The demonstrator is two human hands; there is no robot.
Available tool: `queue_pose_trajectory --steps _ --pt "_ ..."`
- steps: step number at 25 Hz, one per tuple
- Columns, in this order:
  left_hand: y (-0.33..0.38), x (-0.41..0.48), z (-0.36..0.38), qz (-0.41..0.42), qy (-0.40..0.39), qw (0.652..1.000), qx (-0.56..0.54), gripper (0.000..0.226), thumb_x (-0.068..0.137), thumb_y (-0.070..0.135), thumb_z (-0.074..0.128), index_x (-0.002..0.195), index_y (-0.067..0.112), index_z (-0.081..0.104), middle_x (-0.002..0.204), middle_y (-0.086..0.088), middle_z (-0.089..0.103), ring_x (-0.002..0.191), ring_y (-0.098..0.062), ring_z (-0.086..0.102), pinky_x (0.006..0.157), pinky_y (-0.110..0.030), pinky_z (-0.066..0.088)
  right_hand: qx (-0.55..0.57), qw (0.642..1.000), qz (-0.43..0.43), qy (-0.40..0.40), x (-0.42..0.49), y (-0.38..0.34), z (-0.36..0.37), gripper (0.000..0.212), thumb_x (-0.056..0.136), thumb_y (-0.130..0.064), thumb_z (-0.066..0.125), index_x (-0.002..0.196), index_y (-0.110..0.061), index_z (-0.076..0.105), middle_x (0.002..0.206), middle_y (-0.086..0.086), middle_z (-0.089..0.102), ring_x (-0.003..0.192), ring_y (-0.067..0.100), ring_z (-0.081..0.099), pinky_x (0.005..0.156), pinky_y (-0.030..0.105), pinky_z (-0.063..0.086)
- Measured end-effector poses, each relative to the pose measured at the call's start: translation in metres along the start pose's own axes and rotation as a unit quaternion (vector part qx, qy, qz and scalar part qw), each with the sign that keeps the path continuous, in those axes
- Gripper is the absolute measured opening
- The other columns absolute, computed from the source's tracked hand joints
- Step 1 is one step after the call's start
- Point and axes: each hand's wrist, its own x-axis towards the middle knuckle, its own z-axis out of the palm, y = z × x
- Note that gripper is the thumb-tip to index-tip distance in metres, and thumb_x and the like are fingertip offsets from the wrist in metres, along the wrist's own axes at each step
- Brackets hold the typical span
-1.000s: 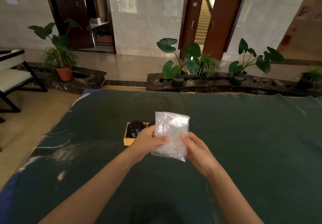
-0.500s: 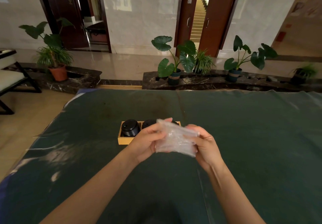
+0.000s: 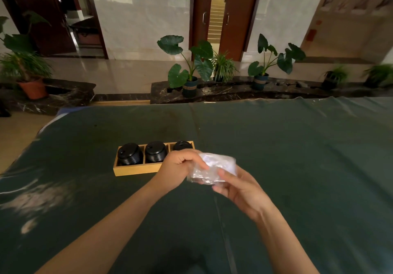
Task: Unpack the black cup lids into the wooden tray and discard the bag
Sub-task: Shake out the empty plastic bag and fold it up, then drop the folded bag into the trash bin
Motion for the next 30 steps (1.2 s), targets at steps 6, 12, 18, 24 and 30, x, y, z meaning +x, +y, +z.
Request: queue_pose_trajectory --steps 6,12,18,24,30 --pt "-0.005 0.009 0.001 -0.232 -0.088 0.881 -0.403 0.048 0.091 0.011 0.048 0.136 0.028 0.039 0.135 -0.014 0.053 0.120 -0.031 0.054 0.095 -0.045 0.049 -0.140 0.966 -0.116 0.182 0.009 -0.015 -0.007 0.020 0.076 -0.006 0.074 0.092 -0.011 0.065 0.087 0.006 0.072 0.074 0.013 0.068 0.060 0.020 0.054" --pt "-0.010 0.017 0.038 -0.190 0.028 0.962 -0.193 0.036 0.079 0.001 0.069 0.112 0.011 0.059 0.109 -0.013 0.069 0.095 -0.023 0.070 0.072 -0.028 0.058 -0.089 0.980 -0.111 0.137 0.002 -0.010 -0.022 0.023 0.079 -0.012 0.070 0.101 -0.008 0.066 0.094 0.008 0.073 0.085 0.018 0.069 0.066 0.023 0.055" --pt "-0.019 0.039 0.084 -0.202 -0.029 0.952 -0.227 0.029 0.075 0.005 0.073 0.103 0.011 0.067 0.096 -0.006 0.076 0.092 -0.024 0.071 0.070 -0.025 0.057 0.000 0.992 -0.081 0.092 -0.047 -0.022 -0.080 0.032 0.084 -0.021 0.062 0.112 -0.005 0.067 0.109 0.013 0.071 0.101 0.023 0.068 0.080 0.028 0.056" --pt "-0.043 0.055 0.192 -0.236 -0.249 0.918 -0.201 0.018 0.079 0.006 0.070 0.093 0.017 0.074 0.094 -0.003 0.076 0.091 -0.020 0.071 0.071 -0.024 0.057 -0.111 0.904 -0.103 0.400 -0.144 0.002 -0.129 0.012 0.083 -0.013 0.067 0.075 -0.008 0.075 0.064 -0.002 0.071 0.059 0.009 0.064 0.056 0.018 0.053" --pt "-0.052 0.021 0.317 -0.238 -0.472 0.827 -0.190 0.019 0.084 0.006 0.062 0.096 0.017 0.072 0.091 0.002 0.076 0.086 -0.013 0.071 0.068 -0.024 0.057 -0.052 0.793 -0.102 0.598 -0.264 0.041 -0.149 0.007 0.084 -0.002 0.064 0.082 0.001 0.069 0.061 0.006 0.062 0.049 0.006 0.060 0.053 0.014 0.052"
